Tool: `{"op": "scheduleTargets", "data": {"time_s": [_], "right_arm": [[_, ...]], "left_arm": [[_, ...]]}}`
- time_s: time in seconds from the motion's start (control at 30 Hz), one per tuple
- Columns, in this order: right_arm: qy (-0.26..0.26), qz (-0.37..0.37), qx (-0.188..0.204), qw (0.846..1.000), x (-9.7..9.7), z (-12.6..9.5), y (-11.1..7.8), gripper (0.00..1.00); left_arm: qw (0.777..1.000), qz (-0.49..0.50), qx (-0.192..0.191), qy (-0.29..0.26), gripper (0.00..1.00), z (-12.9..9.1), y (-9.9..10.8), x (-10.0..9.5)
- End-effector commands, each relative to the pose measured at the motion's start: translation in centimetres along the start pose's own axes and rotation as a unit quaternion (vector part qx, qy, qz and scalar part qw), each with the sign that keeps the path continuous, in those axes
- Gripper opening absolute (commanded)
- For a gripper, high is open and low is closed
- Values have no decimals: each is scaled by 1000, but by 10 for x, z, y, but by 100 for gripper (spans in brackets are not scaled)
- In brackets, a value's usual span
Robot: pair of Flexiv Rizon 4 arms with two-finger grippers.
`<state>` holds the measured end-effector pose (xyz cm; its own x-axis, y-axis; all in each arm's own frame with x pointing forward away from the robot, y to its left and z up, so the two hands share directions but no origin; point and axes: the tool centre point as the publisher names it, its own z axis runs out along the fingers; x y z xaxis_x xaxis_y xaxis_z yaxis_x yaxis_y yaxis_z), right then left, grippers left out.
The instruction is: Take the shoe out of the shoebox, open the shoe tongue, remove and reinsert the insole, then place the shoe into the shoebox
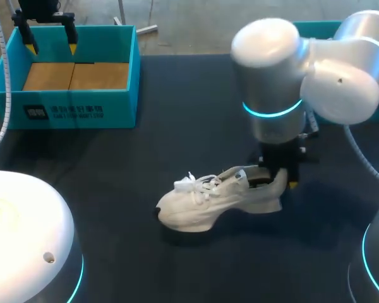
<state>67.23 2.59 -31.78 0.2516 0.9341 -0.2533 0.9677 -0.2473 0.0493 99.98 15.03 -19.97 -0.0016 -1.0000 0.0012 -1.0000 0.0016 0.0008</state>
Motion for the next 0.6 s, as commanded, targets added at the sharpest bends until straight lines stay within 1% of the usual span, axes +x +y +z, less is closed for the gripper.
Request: {"op": "scheduleTargets", "data": {"time_s": [0.03,0.1,0.13,0.3,0.37,0.6], "right_arm": [[1,0,-5,1000,9,8,-5,0],[5,4,-3,1000,11,11,-8,0],[-1,11,-2,1000,12,12,-9,0],[3,8,-2,1000,19,19,-15,0],[15,5,-3,1000,22,21,-17,0],[27,-5,-4,1000,34,26,-28,0]], "left_arm": [[1000,0,0,0,100,0,0,0],[1000,0,0,0,100,0,0,0],[1000,0,0,0,100,0,0,0],[1000,0,0,0,100,0,0,0],[1000,0,0,0,100,0,0,0],[1000,0,0,0,100,0,0,0]]}}
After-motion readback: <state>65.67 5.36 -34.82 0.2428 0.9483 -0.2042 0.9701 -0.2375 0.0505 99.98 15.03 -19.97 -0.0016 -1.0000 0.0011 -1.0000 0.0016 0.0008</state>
